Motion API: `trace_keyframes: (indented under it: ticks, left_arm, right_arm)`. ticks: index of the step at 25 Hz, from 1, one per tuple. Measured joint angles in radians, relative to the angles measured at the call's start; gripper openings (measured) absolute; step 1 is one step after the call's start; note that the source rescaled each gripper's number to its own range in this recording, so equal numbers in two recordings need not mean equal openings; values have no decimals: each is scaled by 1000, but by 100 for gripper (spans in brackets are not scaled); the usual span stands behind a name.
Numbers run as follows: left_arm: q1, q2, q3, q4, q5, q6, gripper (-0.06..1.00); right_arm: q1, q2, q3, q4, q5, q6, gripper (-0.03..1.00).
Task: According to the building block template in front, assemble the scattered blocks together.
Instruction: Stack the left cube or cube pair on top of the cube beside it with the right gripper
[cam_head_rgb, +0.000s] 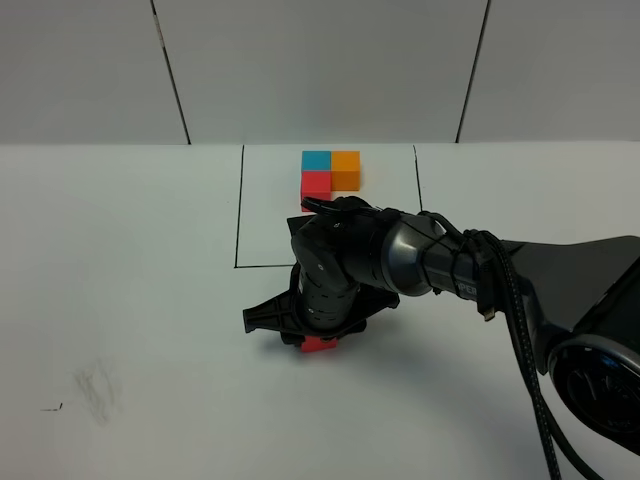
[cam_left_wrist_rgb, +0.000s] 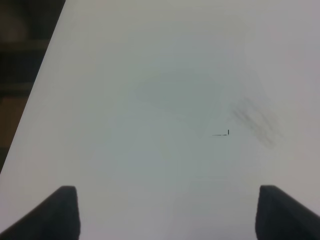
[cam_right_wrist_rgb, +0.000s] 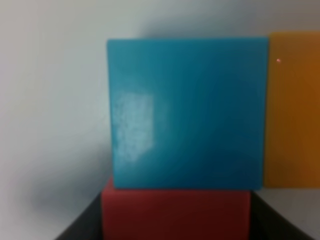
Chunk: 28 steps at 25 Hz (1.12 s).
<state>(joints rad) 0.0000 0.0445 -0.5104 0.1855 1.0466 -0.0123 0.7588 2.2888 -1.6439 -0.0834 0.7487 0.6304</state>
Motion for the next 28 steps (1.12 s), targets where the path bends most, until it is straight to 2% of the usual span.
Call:
trace_keyframes:
  ticks: [20,22,24,27,28]
  left_arm:
    - [0,0,0,0,0,0,58]
    - [0,0,0,0,0,0,58]
    - [0,0,0,0,0,0,58]
    - [0,0,0,0,0,0,58]
    - [0,0,0,0,0,0,58]
  right_arm:
    - [0,1,-1,9,1,-26,1]
    - [0,1,-1,17,0,-39,9]
    - [1,1,-6,31,-4,-50,27]
    - [4,1,-8,51,-18,-53,60]
    - [5,1,-8,55,-20,-53,68]
